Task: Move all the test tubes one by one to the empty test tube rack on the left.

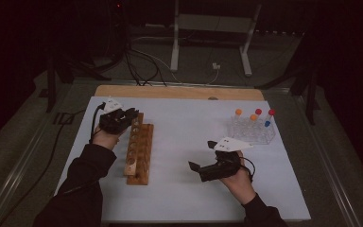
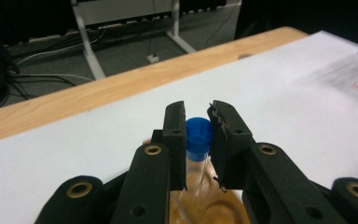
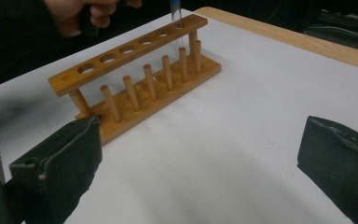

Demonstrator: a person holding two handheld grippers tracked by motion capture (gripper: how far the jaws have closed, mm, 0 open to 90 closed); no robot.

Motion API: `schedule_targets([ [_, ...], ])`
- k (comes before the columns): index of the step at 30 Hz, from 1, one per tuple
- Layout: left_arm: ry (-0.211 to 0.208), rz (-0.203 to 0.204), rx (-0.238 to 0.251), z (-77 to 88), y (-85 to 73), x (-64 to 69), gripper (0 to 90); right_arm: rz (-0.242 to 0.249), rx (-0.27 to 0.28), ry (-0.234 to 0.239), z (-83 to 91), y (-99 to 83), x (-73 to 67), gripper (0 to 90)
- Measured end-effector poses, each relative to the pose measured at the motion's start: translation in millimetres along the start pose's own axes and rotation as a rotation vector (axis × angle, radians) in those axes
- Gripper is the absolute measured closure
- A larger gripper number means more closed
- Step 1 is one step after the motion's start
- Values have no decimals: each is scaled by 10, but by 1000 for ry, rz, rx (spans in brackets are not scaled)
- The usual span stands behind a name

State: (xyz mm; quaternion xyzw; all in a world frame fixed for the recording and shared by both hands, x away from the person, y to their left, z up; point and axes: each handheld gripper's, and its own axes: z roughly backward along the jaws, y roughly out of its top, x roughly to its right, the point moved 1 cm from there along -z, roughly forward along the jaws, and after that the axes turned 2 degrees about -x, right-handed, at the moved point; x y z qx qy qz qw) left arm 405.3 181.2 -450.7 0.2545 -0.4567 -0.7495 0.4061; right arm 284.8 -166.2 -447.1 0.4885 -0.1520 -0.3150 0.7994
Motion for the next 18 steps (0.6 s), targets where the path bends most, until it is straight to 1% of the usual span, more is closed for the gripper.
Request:
schedule_targets([
  [2,4,1,-5,-27,-55,4,779,1,0,-1,0,-1,1,0],
  [3,2,6,5,-32,-80,3,778,-1,1,1,0,-1,2,0],
  [5,8,5,16,-29,-98,3,778,-2,2,1,1,-2,5,0],
  [7,1,13,21,-28,-108,3,778,-4,1,3,4,-1,6,0],
  [10,-4,13,11,-26,-97,2,777,-6,1,7,4,2,8,0],
  [12,-9,5,-6,-30,-76,2,774,-2,6,2,10,10,6,0],
  [14,-27,9,-16,-36,-61,4,766,2,12,-2,24,25,5,0],
  [15,-31,4,-24,-39,-56,8,760,5,14,-6,34,34,4,0],
  [16,-40,-4,-34,-46,-54,16,734,10,17,-9,44,45,5,0],
  [17,-49,-22,-41,-50,-58,33,665,10,25,-10,61,57,9,0],
  [18,-54,-26,-40,-43,-59,43,599,7,33,-13,84,73,21,0],
])
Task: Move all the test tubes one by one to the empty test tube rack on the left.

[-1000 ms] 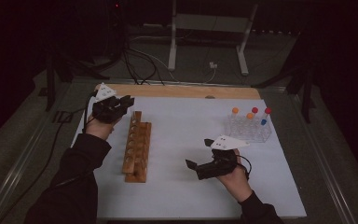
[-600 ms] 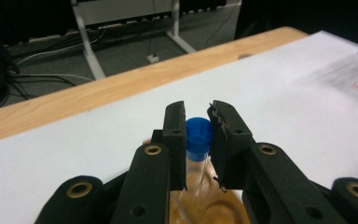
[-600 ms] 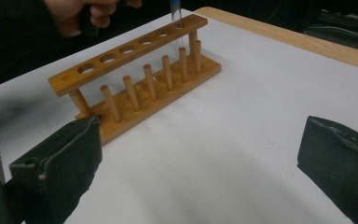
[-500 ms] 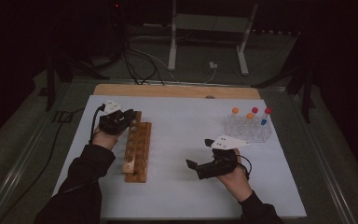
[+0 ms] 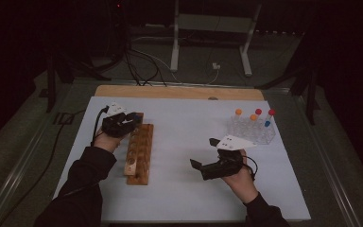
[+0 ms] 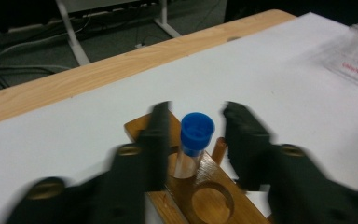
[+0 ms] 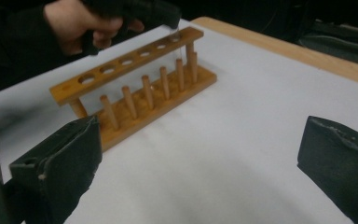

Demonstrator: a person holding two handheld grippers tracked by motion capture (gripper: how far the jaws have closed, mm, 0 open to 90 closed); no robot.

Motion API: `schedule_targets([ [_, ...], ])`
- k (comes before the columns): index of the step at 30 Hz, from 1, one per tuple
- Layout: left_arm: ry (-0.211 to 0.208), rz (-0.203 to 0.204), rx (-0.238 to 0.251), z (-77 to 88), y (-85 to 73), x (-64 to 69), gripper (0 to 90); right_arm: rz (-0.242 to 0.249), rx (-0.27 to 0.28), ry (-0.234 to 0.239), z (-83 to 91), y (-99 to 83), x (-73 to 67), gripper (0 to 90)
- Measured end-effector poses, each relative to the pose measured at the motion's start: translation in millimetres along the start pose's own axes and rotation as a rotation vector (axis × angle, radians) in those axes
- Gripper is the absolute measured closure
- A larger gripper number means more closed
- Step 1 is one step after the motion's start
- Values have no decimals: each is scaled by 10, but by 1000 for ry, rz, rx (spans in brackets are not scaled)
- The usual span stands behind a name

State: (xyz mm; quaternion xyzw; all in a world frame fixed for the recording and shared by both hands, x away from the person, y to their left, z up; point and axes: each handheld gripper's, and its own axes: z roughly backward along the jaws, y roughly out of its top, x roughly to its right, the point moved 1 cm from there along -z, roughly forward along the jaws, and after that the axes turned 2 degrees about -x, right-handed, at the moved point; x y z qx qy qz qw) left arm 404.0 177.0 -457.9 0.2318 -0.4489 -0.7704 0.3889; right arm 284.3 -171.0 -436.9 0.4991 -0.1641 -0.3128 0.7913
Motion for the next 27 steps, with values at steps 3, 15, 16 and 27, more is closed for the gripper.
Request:
schedule_targets([
  [3,-11,0,20,57,12,27,503,-4,19,-6,68,42,59,0],
  [15,-90,29,49,446,33,121,90,-23,80,-196,503,176,549,0],
  [16,-107,23,48,472,25,125,75,-27,87,-217,551,180,612,0],
  [27,-177,22,40,710,-126,257,21,-94,109,-409,892,101,1078,0],
])
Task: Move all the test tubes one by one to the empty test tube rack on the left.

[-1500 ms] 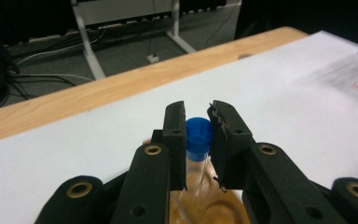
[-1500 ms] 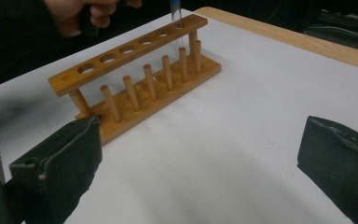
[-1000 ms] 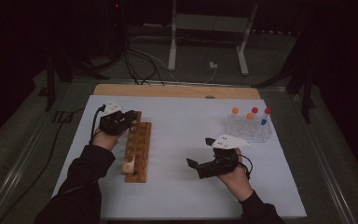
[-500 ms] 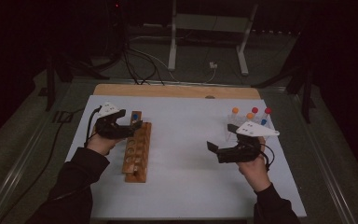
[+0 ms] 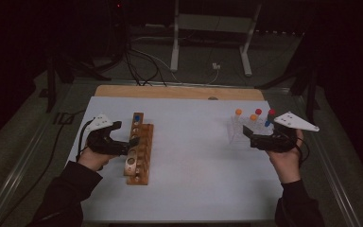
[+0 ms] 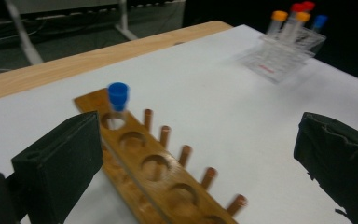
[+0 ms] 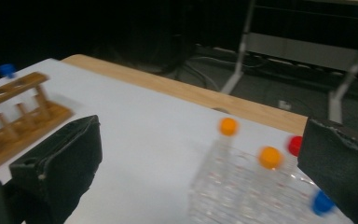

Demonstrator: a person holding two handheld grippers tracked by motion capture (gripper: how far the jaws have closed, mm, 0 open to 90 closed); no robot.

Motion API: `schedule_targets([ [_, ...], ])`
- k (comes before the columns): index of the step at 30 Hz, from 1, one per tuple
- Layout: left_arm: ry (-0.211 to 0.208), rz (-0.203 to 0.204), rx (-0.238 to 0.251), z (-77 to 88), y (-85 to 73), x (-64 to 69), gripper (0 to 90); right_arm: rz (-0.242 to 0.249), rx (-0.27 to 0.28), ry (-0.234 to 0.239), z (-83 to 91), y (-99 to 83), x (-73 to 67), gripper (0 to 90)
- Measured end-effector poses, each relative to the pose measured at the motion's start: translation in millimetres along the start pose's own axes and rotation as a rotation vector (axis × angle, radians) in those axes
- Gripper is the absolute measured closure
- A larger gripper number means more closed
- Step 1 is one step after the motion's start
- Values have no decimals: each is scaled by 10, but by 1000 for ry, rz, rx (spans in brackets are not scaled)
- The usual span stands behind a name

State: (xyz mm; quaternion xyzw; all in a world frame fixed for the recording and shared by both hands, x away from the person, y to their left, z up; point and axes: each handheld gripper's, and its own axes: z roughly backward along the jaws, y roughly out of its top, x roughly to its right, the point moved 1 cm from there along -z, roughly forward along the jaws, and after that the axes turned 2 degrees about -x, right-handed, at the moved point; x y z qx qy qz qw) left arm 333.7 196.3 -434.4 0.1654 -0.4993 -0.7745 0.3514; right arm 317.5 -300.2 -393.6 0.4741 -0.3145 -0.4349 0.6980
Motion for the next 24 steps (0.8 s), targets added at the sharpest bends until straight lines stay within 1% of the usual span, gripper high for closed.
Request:
schedule_targets([
  [1,4,-4,0,13,-12,21,22,-7,0,-14,2,-9,35,0],
  [2,-7,-6,1,28,-29,45,22,-15,-3,-27,5,-24,80,0],
  [4,-7,-12,3,47,-55,74,22,-40,-6,-62,8,-61,166,0],
  [6,-21,-10,7,67,-93,100,22,-41,-17,-88,1,-98,217,0],
  [8,-34,-6,15,83,-130,115,22,-58,-22,-113,-10,-151,277,0],
  [11,-34,-3,12,84,-168,120,22,-65,-42,-149,-36,-219,338,0],
  [12,-27,-4,10,84,-177,122,22,-71,-43,-159,-47,-245,360,0],
  [13,-26,-6,8,85,-183,120,22,-73,-43,-170,-56,-273,383,23],
  [14,-30,-4,14,89,-188,116,22,-78,-45,-187,-69,-301,400,25],
  [15,-21,-2,17,92,-189,113,22,-86,-54,-200,-90,-338,423,25],
  [16,-21,-2,17,94,-189,110,22,-90,-61,-210,-108,-368,443,29],
  [19,-22,0,22,108,-188,109,22,-108,-79,-239,-163,-459,490,69],
  [20,-23,-4,23,113,-187,112,22,-113,-83,-238,-175,-479,504,135],
  [21,-19,-6,22,115,-187,112,22,-116,-84,-240,-188,-511,519,171],
  [22,-22,-6,22,116,-188,109,22,-118,-91,-260,-205,-534,527,173],
  [23,-24,-4,22,116,-191,106,22,-119,-97,-266,-217,-550,534,183],
  [24,-16,-4,21,116,-194,103,22,-127,-104,-271,-233,-570,547,196],
])
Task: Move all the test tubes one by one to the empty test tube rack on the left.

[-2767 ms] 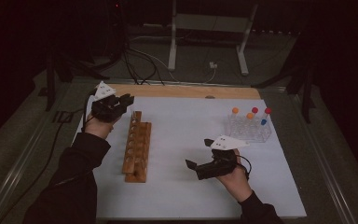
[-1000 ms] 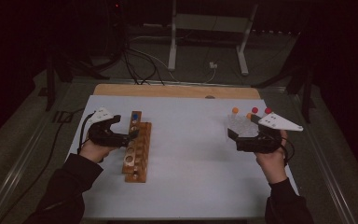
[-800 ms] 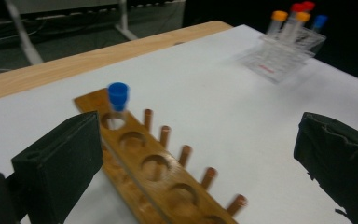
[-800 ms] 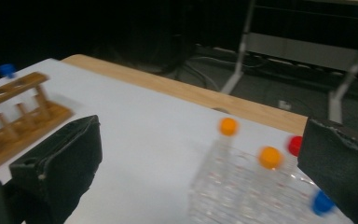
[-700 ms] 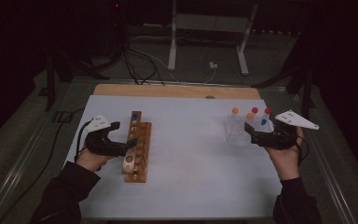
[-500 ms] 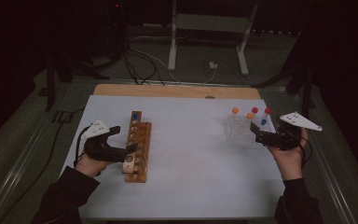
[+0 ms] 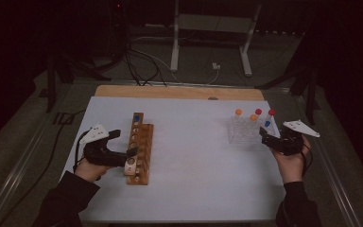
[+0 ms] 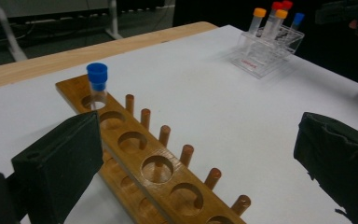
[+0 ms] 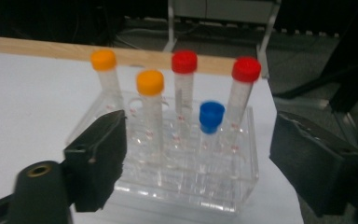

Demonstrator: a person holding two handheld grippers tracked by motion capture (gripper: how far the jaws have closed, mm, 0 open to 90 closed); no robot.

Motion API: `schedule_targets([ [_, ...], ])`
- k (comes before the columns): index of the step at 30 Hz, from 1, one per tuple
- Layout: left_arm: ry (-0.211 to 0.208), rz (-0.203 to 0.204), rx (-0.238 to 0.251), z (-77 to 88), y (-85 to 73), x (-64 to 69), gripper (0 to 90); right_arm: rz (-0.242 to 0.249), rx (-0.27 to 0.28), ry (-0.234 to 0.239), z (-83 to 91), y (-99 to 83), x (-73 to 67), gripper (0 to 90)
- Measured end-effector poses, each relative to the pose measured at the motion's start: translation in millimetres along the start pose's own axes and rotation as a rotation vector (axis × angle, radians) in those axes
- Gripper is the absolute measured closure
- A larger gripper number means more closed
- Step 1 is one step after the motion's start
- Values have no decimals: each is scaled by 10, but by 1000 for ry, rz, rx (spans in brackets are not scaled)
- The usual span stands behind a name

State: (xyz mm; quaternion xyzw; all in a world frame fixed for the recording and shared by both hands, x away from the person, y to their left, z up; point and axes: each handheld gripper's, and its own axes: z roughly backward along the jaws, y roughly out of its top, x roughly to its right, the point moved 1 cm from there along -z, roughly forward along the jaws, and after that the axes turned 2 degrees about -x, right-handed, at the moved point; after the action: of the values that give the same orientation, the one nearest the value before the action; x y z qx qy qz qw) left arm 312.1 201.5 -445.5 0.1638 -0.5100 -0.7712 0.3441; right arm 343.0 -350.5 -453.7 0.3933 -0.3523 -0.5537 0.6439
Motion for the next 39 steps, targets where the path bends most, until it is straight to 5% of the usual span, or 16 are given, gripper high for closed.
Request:
schedule_targets([
  [4,-5,7,-1,1,-12,-18,22,-7,-35,-23,-82,-63,36,297],
  [16,-6,22,1,-4,-38,-55,22,-47,-101,5,-278,-125,54,604],
  [27,-11,16,3,6,-26,-45,22,-81,-133,-23,-437,-107,78,719],
  [39,-22,13,-2,2,-21,-39,22,-52,-124,-46,-445,-51,53,767],
])
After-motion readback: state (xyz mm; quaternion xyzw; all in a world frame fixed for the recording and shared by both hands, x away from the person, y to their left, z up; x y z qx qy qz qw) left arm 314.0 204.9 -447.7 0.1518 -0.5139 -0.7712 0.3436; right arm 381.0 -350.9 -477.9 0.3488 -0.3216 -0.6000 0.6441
